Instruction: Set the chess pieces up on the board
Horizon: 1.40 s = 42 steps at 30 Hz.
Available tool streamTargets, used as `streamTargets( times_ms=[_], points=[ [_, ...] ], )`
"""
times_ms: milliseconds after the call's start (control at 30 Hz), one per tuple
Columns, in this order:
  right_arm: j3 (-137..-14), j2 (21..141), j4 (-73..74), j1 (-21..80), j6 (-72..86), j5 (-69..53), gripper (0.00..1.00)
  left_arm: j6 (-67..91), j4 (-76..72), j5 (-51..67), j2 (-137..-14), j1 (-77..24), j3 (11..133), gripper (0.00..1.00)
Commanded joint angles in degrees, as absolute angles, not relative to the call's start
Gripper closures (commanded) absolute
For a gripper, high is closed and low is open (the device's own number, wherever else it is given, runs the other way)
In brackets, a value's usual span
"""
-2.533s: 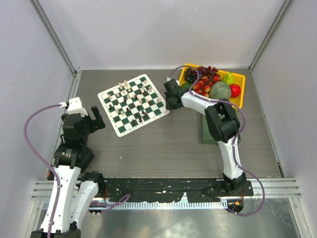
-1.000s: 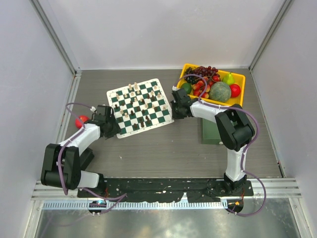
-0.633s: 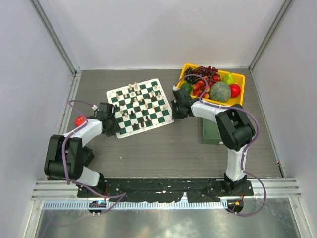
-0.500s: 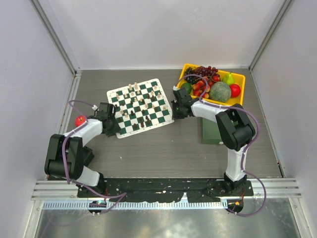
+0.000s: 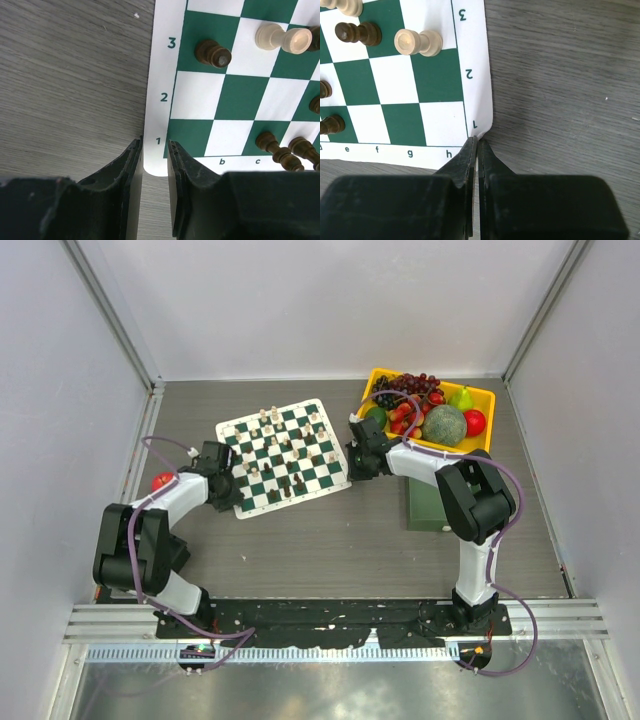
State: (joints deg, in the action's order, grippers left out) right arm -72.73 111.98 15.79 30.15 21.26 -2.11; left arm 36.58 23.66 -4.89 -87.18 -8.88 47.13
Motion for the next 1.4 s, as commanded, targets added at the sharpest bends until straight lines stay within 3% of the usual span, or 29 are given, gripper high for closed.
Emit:
streamTargets(
  times_ms=[0,367,1033,1367],
  points=[
    [-72.1,108.9,17.1,30.3,20.7,-3.9,0.95,35.2,26.1,-3.9,-87.5,-9.1,49.4,0.68],
    [-72.0,109.2,17.1,30.2,20.9,-4.5,0.95,34.8,27.6,-3.0,-86.1,-9.8,47.5,0.64],
    [-71.9,109.2,17.1,30.2,20.7,-5.2,0.95,31.6,35.3,-2.1,-92.3,-10.0,55.6,0.69],
    [-71.8,109.0,16.7,30.2,20.8,-6.0,0.95,32.8,36.6,-2.5,-90.9,-10.5,53.7,0.60]
  ],
)
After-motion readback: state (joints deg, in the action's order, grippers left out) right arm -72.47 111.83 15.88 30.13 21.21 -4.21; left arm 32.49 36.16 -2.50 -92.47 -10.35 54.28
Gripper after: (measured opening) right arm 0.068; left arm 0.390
